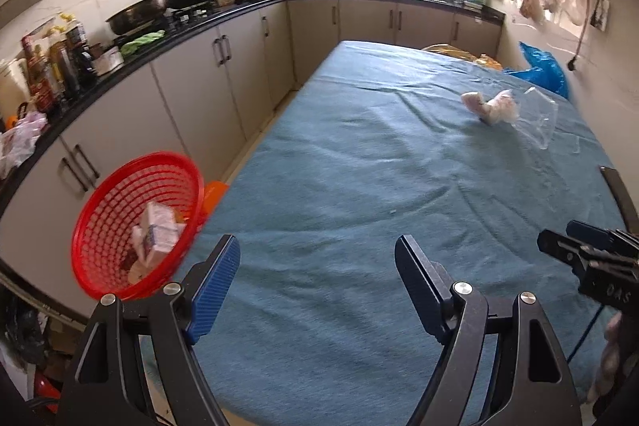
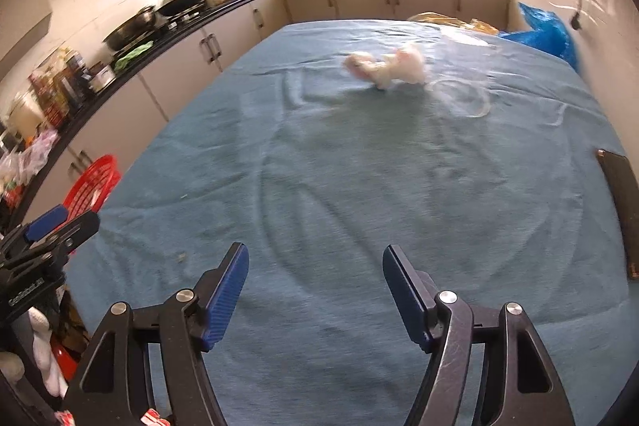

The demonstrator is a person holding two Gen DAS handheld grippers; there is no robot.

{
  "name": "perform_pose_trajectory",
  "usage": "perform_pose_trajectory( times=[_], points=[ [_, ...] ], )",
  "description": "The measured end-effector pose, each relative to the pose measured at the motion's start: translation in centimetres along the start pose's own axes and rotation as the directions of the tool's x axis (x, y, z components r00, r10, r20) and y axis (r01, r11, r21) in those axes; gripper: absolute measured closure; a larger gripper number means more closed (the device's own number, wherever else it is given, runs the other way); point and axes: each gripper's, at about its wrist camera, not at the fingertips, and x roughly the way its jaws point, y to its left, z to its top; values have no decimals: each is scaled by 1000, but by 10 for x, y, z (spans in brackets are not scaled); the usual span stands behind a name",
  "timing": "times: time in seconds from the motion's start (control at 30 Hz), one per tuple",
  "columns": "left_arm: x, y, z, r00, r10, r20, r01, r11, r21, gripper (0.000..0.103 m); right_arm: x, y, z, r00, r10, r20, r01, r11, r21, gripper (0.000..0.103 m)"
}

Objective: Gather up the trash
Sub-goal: 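Move both tools back from the basket to the table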

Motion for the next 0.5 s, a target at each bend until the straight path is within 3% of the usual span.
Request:
perform_pose_trajectory(
  times=[0.13,0.3,0.5],
  points=[
    [2,-15,8,998,-55,8,55,998,30,24,-7,-33,18,998,-51,22,50,997,52,29],
    [5,-35,14,989,-144,9,144,988,64,24,-11,-77,61,983,-141,118,129,986,105,21],
    [13,-51,27,975,-222,-8,222,971,84,24,19,-113,111,965,-195,177,173,976,136,17]
  ],
)
